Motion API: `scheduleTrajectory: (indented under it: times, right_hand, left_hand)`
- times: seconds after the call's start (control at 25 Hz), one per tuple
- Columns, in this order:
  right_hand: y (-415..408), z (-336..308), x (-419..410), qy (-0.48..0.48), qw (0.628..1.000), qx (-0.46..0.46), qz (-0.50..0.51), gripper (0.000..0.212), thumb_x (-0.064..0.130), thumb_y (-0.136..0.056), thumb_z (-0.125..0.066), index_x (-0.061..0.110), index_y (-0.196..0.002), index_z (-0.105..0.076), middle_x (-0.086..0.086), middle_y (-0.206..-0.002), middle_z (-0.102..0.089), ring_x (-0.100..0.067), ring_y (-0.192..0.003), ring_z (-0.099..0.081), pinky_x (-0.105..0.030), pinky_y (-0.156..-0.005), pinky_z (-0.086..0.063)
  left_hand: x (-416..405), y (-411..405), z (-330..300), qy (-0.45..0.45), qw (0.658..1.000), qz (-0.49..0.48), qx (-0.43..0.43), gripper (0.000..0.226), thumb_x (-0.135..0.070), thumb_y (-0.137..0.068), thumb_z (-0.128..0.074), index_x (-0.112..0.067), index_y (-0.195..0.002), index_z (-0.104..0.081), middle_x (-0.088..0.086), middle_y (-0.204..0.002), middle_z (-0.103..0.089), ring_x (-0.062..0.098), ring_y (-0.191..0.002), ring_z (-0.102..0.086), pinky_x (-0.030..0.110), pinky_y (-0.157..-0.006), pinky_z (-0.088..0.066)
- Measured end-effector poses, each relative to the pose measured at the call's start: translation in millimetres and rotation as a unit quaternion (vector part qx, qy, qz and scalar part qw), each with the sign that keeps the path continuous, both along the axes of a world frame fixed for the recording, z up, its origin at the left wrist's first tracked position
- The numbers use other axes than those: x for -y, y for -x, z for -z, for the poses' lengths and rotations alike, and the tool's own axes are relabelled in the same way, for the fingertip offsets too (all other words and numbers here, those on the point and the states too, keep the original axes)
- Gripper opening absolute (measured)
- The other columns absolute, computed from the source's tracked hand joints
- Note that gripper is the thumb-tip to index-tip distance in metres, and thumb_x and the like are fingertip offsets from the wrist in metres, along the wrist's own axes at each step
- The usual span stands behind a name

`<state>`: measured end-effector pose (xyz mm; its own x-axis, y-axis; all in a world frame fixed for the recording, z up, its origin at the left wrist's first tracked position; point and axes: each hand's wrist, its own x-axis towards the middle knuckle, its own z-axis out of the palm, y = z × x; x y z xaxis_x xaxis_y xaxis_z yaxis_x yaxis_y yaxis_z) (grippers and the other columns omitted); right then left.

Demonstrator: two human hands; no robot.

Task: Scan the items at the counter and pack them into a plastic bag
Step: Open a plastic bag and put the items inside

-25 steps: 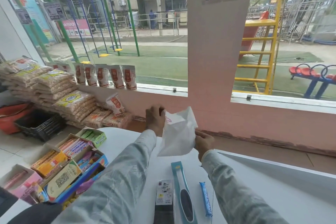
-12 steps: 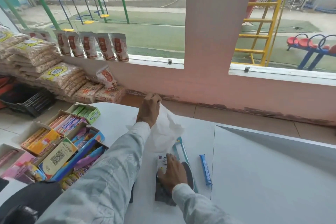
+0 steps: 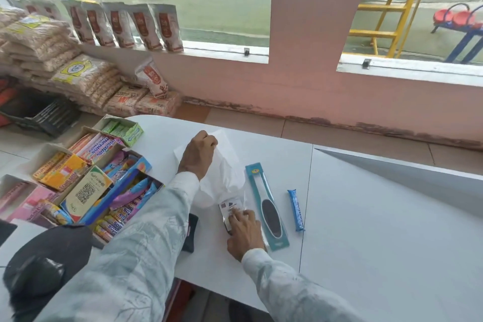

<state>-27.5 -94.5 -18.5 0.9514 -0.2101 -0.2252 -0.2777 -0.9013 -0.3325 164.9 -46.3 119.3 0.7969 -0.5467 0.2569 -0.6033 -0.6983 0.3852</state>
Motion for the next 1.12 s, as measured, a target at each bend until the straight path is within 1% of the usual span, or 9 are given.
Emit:
scheduleTrajectory:
  times: [0.12, 0.24, 0.32, 0.44, 0.52, 0.64, 0.84, 0.96, 1.12]
  right_hand:
    - [-1.0, -26.4, 14.2, -0.032, 0.992, 0.121, 0.02, 0.025, 0.021, -0.074, -0.056, 0.017, -0.096, -0.067, 0.0, -0.108, -0.071, -0.03, -0.101, -0.055, -0.036, -0.084, -0.051]
    - [-4.1, -53.9, 44.1, -0.132, 0.972, 0.154, 0.116, 0.023, 0.02, -0.07, -0.056, 0.016, -0.084, -0.073, -0.003, -0.088, -0.075, -0.031, -0.085, -0.061, -0.033, -0.077, -0.053]
    - [-3.0, -72.1, 67.7, -0.282, 0.92, 0.117, 0.246, 0.024, 0.026, -0.071, -0.059, 0.022, -0.086, -0.078, -0.003, -0.078, -0.076, -0.027, -0.078, -0.068, -0.027, -0.07, -0.057]
    - [1.5, -88.1, 105.3, -0.422, 0.828, 0.058, 0.364, 0.014, 0.025, -0.06, -0.058, 0.017, -0.057, -0.069, -0.003, -0.051, -0.06, -0.025, -0.056, -0.056, -0.022, -0.057, -0.043]
    - [3.9, -92.9, 122.4, -0.469, 0.793, 0.031, 0.388, 0.006, 0.022, -0.05, -0.056, 0.017, -0.048, -0.06, -0.002, -0.051, -0.054, -0.021, -0.056, -0.046, -0.028, -0.058, -0.039]
    - [-0.6, -90.9, 126.7, -0.51, 0.769, 0.029, 0.384, 0.008, 0.021, -0.047, -0.059, 0.016, -0.051, -0.064, -0.006, -0.058, -0.062, -0.024, -0.059, -0.055, -0.031, -0.061, -0.042]
    - [-25.6, -100.3, 110.6, -0.416, 0.876, 0.064, 0.238, 0.02, 0.034, -0.078, -0.057, 0.024, -0.075, -0.075, -0.002, -0.083, -0.074, -0.018, -0.07, -0.062, -0.024, -0.069, -0.047]
    - [-51.7, -103.9, 98.5, -0.287, 0.945, 0.085, 0.13, 0.018, 0.013, -0.086, -0.053, 0.014, -0.088, -0.071, -0.009, -0.092, -0.073, -0.024, -0.074, -0.063, -0.028, -0.071, -0.052]
    - [-89.1, -114.6, 87.2, -0.136, 0.978, 0.158, 0.015, 0.03, 0.016, -0.09, -0.05, 0.01, -0.118, -0.061, -0.012, -0.118, -0.068, -0.035, -0.105, -0.063, -0.04, -0.091, -0.05]
  left_hand:
    - [-1.3, 0.7, -5.3, -0.001, 1.0, 0.0, -0.009, 0.011, -0.001, -0.085, -0.057, -0.004, -0.082, -0.067, 0.016, -0.082, -0.061, 0.036, -0.071, -0.059, 0.041, -0.065, -0.052]
    - [5.8, 3.9, -10.2, -0.01, 1.0, -0.001, -0.023, 0.01, -0.001, -0.084, -0.059, -0.005, -0.081, -0.068, 0.015, -0.082, -0.062, 0.035, -0.071, -0.06, 0.037, -0.064, -0.049]
    - [13.3, 7.8, -12.3, -0.021, 0.999, 0.003, -0.03, 0.011, -0.001, -0.084, -0.058, -0.005, -0.081, -0.068, 0.015, -0.083, -0.063, 0.035, -0.072, -0.059, 0.037, -0.064, -0.048]
    - [30.6, 19.1, -14.9, -0.038, 0.998, 0.029, -0.032, 0.011, -0.001, -0.084, -0.058, -0.005, -0.08, -0.067, 0.013, -0.083, -0.062, 0.033, -0.073, -0.058, 0.036, -0.064, -0.047]
    - [45.6, 27.1, -16.0, -0.05, 0.997, 0.05, -0.043, 0.011, 0.0, -0.083, -0.059, -0.006, -0.078, -0.067, 0.012, -0.083, -0.062, 0.033, -0.075, -0.059, 0.039, -0.066, -0.051]
    - [62.7, 38.5, -16.1, -0.055, 0.995, 0.065, -0.056, 0.01, 0.0, -0.081, -0.063, -0.008, -0.078, -0.068, 0.009, -0.083, -0.064, 0.029, -0.074, -0.06, 0.04, -0.071, -0.054]
    - [67.0, 46.4, -33.6, -0.059, 0.983, 0.112, -0.13, 0.007, -0.002, -0.079, -0.068, -0.006, -0.081, -0.073, 0.006, -0.081, -0.067, 0.014, -0.065, -0.054, 0.021, -0.065, -0.046]
    - [57.3, 40.7, -44.5, -0.046, 0.979, 0.11, -0.165, 0.007, -0.004, -0.077, -0.071, -0.011, -0.077, -0.074, 0.005, -0.079, -0.07, 0.005, -0.062, -0.057, 0.013, -0.058, -0.042]
    - [38.7, 24.1, -48.9, -0.011, 0.992, 0.048, -0.118, 0.009, -0.001, -0.077, -0.07, -0.01, -0.077, -0.073, 0.008, -0.082, -0.072, 0.011, -0.062, -0.057, 0.017, -0.063, -0.049]
